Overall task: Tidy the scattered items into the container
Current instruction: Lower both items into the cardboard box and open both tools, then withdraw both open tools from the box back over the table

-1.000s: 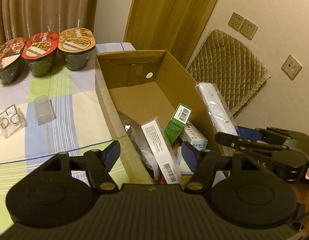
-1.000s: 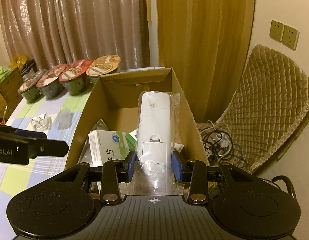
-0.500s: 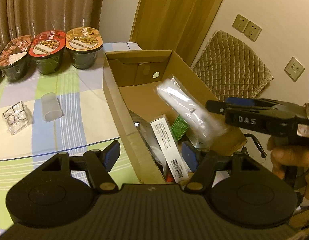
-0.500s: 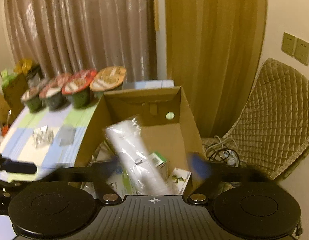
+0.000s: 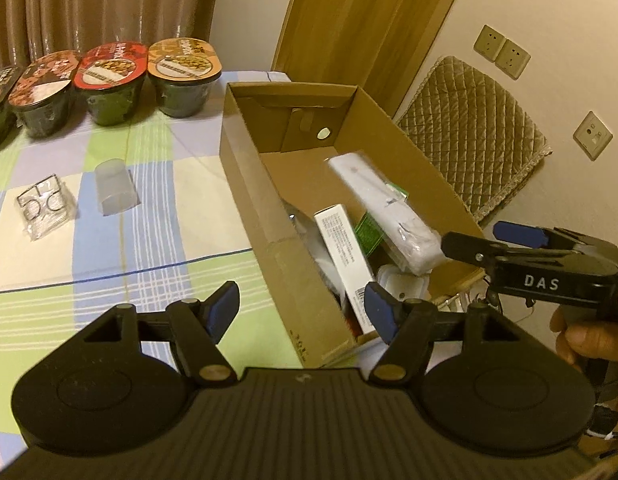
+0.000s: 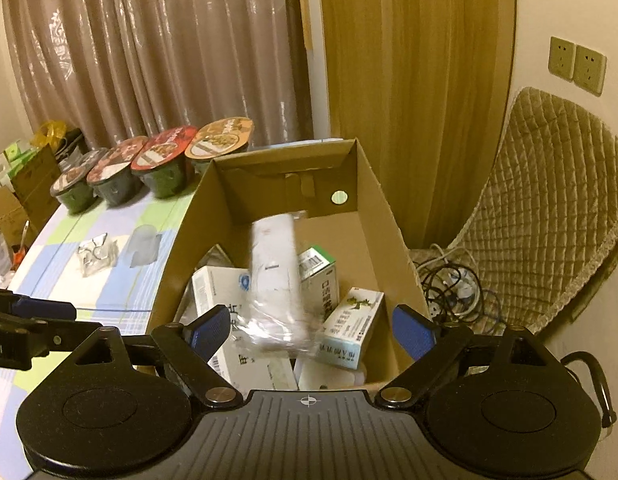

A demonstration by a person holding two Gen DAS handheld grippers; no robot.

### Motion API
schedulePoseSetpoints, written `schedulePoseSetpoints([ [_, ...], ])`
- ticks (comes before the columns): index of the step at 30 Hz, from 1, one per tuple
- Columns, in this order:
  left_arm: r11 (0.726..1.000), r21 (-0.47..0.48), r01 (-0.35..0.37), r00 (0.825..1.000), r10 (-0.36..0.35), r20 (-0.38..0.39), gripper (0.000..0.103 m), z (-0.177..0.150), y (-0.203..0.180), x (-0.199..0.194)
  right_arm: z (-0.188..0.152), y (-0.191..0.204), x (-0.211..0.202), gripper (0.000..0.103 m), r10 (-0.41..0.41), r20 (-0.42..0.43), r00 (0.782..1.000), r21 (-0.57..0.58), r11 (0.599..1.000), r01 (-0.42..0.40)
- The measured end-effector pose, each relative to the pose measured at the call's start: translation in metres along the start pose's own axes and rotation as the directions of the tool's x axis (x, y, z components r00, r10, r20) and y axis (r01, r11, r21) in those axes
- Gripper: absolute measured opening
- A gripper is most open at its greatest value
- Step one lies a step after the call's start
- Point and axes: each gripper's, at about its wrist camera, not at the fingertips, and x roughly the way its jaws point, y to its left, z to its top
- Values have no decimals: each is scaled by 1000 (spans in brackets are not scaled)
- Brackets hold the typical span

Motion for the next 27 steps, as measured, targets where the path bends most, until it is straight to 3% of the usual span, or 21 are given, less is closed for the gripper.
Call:
schedulePoseSetpoints([
  [14, 999, -23, -30, 999, 31, 22, 69, -21, 21, -32, -5, 15, -22, 93, -45, 13, 999, -54, 998, 45],
  [27, 993, -58, -99, 993, 102, 51, 75, -49, 62, -79, -17, 38, -49, 93, -53, 4, 999, -100, 994, 53],
])
